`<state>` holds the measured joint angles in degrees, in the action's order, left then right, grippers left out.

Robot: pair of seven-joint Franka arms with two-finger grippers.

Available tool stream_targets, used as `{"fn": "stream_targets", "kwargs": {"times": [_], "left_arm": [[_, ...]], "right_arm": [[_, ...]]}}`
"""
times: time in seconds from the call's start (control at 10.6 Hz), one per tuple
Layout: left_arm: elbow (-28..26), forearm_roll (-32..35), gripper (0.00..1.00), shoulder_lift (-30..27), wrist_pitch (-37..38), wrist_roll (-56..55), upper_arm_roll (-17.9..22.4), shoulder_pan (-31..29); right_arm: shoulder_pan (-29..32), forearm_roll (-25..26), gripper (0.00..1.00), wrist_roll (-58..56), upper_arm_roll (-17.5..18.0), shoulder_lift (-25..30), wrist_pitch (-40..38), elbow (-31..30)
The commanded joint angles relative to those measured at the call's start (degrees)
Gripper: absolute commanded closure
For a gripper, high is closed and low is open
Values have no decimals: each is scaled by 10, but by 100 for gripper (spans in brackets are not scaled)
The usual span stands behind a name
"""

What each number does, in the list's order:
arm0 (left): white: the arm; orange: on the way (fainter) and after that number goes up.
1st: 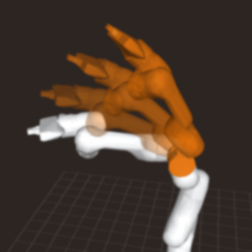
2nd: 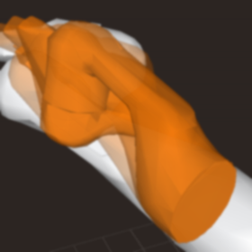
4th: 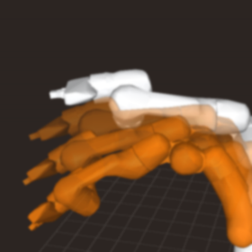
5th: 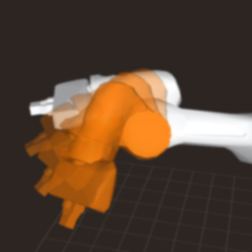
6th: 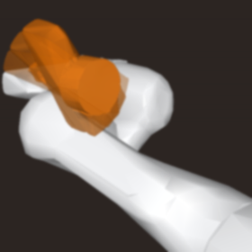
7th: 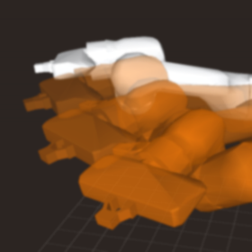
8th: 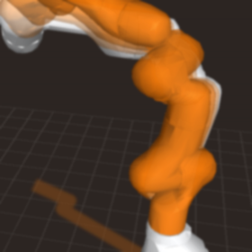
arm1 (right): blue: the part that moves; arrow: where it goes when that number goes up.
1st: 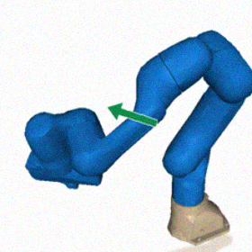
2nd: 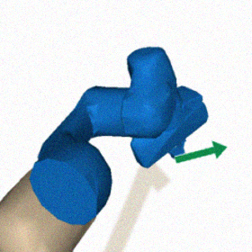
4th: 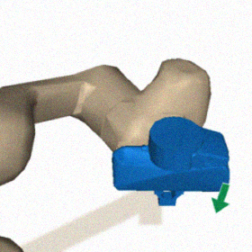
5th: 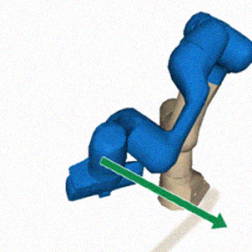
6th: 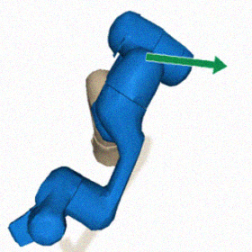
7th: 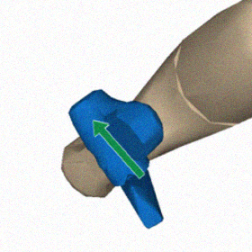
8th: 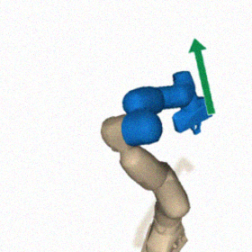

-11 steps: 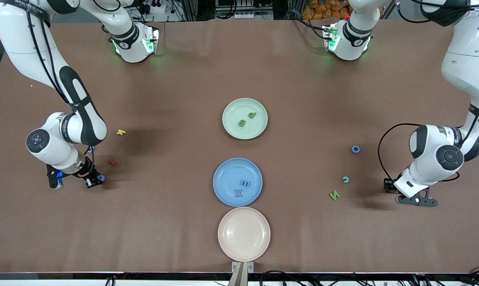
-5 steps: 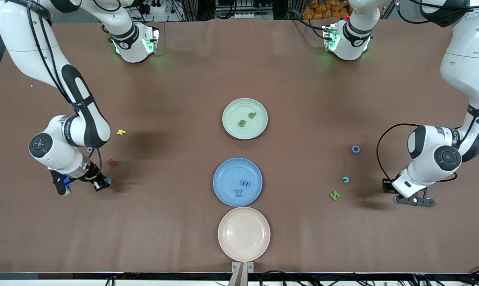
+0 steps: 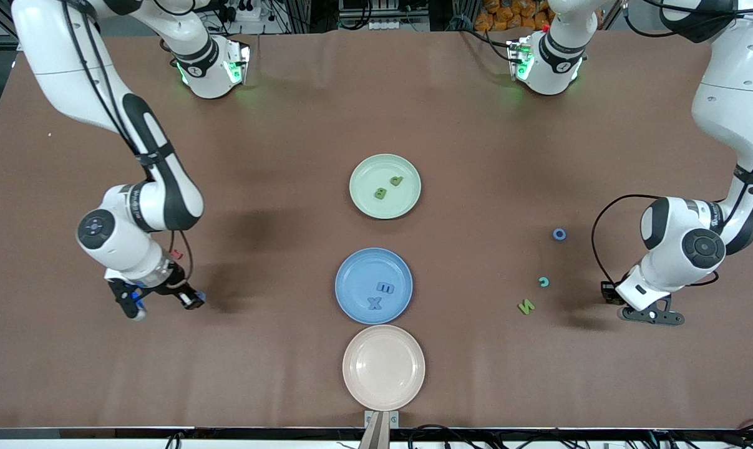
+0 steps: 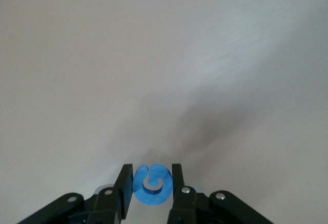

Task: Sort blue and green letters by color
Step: 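Drop the green u on the green plate while the right gripper drops G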

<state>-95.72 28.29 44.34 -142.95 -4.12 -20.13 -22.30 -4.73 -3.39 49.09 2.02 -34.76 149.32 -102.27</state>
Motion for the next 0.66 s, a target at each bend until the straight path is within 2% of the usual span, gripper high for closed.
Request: {"fn": "stream_targets", "kwargs": {"times": [0.0,0.19,0.57], "left_arm": [[7,6,100,-25,62,-4,-48,2],[6,-9,100,-58,152,-80,-101,2],[-1,-9,100,-80,274,-324,-247,4]], "right_arm": [[-71,-7,100,-19,7,-20,-6,53],[-126,-7,100,-19,7,-34,-1,82],[-230,-29,100,-9,6,-86,2,173]]}}
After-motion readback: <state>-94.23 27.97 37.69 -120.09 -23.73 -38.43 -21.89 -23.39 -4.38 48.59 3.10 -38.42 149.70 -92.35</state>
